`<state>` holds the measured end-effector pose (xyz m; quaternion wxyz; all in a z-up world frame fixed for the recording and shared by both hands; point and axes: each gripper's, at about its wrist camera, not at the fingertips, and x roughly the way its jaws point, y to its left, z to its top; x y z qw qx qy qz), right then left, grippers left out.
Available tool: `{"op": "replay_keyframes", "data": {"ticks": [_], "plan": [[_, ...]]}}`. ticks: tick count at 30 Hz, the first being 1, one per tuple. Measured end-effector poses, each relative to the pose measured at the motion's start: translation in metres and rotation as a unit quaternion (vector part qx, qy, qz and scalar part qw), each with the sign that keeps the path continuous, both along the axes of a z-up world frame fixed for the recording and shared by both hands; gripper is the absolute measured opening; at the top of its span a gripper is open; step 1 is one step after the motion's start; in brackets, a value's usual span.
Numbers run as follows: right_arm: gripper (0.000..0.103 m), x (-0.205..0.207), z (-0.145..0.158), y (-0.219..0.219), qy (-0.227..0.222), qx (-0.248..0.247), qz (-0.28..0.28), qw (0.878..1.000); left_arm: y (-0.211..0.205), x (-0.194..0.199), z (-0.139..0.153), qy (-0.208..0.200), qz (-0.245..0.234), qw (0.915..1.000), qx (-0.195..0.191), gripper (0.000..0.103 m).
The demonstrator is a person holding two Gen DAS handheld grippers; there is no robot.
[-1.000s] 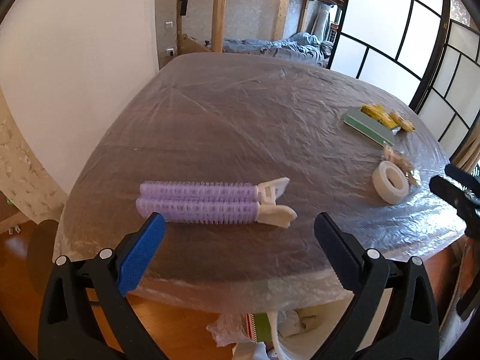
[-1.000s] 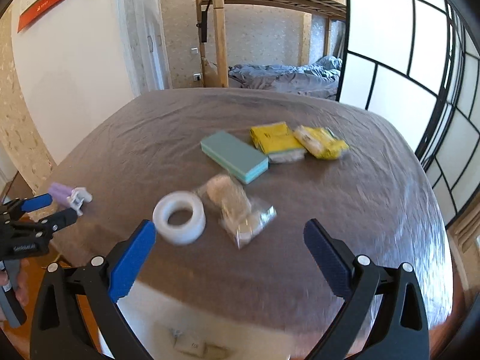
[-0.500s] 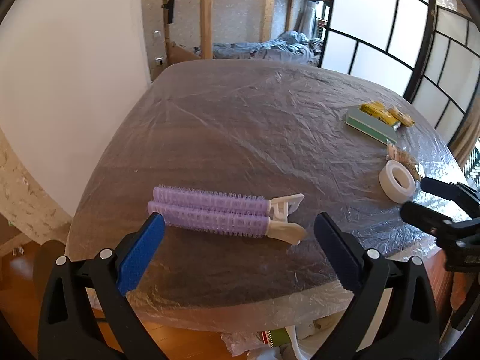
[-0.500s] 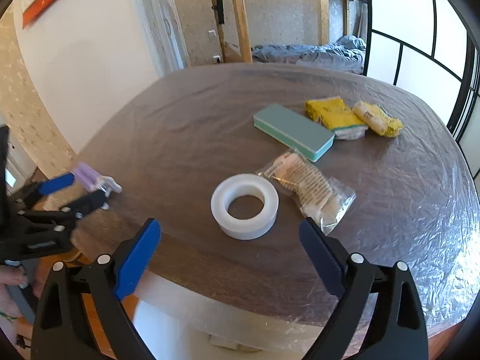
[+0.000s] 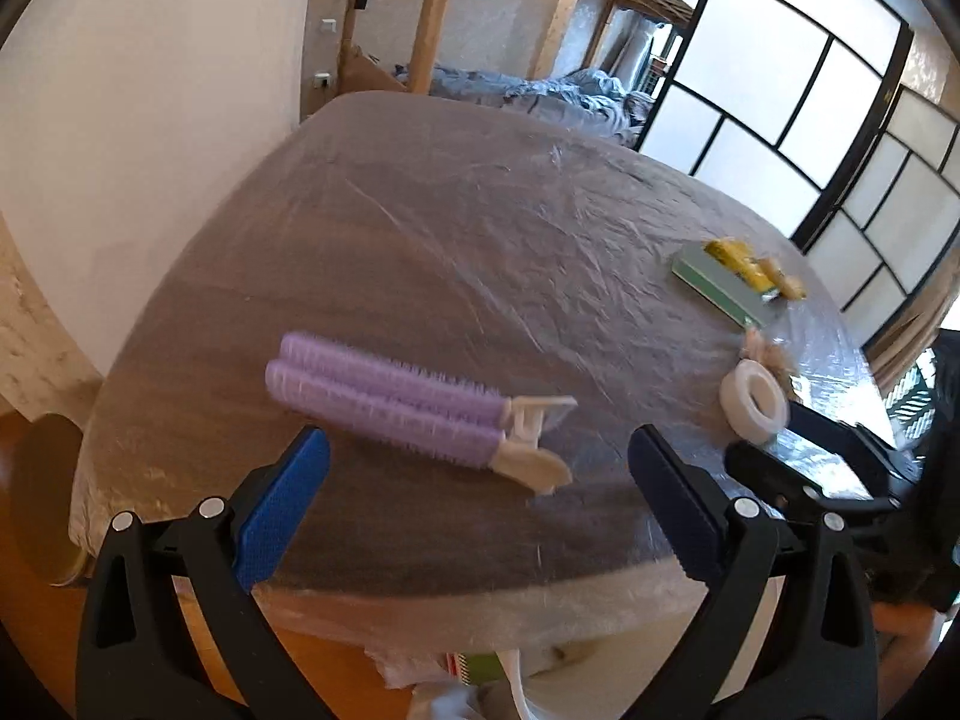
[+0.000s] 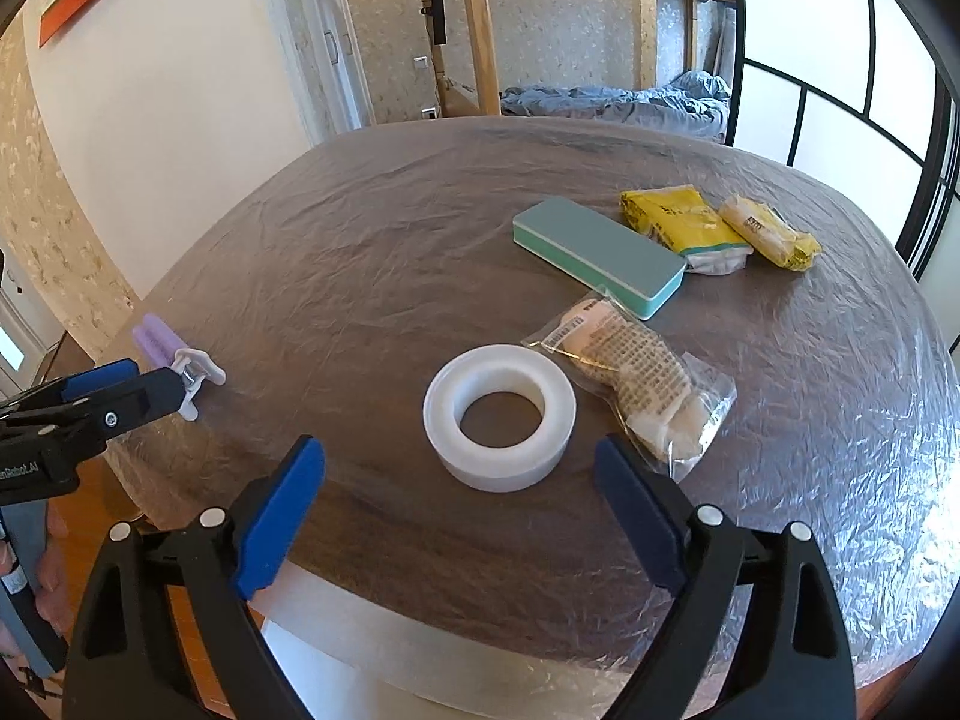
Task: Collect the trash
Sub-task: 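Grasp the purple hair roller with the left tool while the right tool grasps the white tape roll, then carry the purple roller and tape roll with both tools over the white bin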
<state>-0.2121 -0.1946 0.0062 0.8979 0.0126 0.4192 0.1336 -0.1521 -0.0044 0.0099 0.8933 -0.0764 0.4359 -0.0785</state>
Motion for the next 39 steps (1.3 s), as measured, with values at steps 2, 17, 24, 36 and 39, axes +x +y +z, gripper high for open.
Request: {"op": "replay_keyframes", "data": {"ticks": [2,17,24,36,39], "plan": [[0.09,0.002,0.0,0.0,0.001,0.0,-0.001,1.0,-0.006,0.009,0.0,-0.005,-0.005,0.9999,0.014,0.1],[0.082,-0.001,0.002,-0.004,-0.006,-0.003,-0.002,1.0,-0.036,0.032,-0.002,-0.007,-0.051,0.9976,0.046,0.053],[0.048,0.001,0.003,-0.009,-0.01,0.001,0.001,1.0,-0.037,0.031,-0.001,-0.007,-0.057,0.9974,0.044,0.03],[0.048,0.001,0.013,-0.023,-0.018,0.02,-0.003,1.0,-0.035,0.021,0.01,-0.022,-0.056,0.9978,0.028,0.029],[0.048,0.0,0.016,-0.028,-0.018,0.03,-0.007,0.999,-0.039,0.018,0.014,-0.026,-0.06,0.9975,0.026,0.029]]}}
